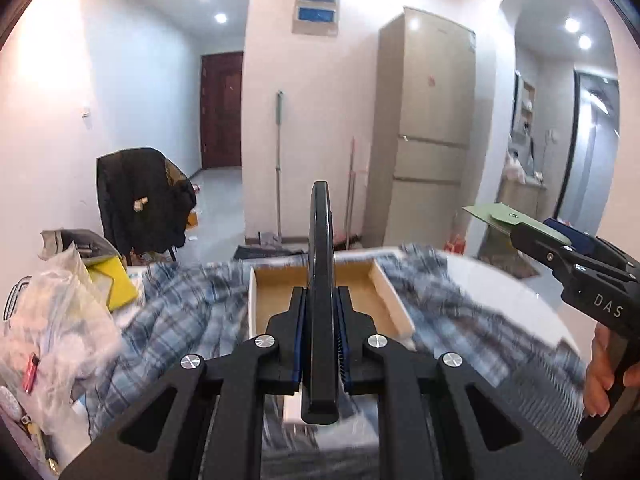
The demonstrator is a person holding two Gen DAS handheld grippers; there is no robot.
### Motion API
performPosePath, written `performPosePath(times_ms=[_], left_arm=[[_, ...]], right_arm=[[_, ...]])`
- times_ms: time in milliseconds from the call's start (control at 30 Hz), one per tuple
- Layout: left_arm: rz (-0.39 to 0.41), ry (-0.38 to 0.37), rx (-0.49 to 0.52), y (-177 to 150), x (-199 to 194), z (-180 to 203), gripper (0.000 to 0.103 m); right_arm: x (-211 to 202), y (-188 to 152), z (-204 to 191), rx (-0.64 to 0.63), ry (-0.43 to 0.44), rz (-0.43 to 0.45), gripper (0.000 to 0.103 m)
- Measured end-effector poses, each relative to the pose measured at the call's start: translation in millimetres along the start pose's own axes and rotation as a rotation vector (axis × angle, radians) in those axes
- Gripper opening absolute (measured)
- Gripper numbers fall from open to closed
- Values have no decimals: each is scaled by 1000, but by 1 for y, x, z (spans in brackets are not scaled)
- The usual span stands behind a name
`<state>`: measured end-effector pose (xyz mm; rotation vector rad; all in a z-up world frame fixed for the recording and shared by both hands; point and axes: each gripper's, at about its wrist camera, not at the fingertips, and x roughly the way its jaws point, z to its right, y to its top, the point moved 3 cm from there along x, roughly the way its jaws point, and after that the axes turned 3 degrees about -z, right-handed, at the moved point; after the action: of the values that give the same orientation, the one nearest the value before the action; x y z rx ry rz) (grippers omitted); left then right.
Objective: Organize rigid objects
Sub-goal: 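Carry the black remote with the left gripper into the cardboard box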
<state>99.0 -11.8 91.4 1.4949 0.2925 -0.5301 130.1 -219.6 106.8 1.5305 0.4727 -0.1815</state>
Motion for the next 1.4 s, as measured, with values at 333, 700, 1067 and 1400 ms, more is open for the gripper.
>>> performPosePath(times_ms=[333,700,1067,1400], left_arm=[[41,33,5,41,57,-11,15],[-217,-20,-105,-5,174,-41,15],[-304,24,-161,-41,220,-58,15],[-320,8,-152,-47,217,-57,15]], right_arm=[[82,43,-7,111,62,-53,69],[185,-8,-21,154,51,-258,69],[229,-64,-12,176,76,-411,69],[237,-74,-8,160,46,-463,69]])
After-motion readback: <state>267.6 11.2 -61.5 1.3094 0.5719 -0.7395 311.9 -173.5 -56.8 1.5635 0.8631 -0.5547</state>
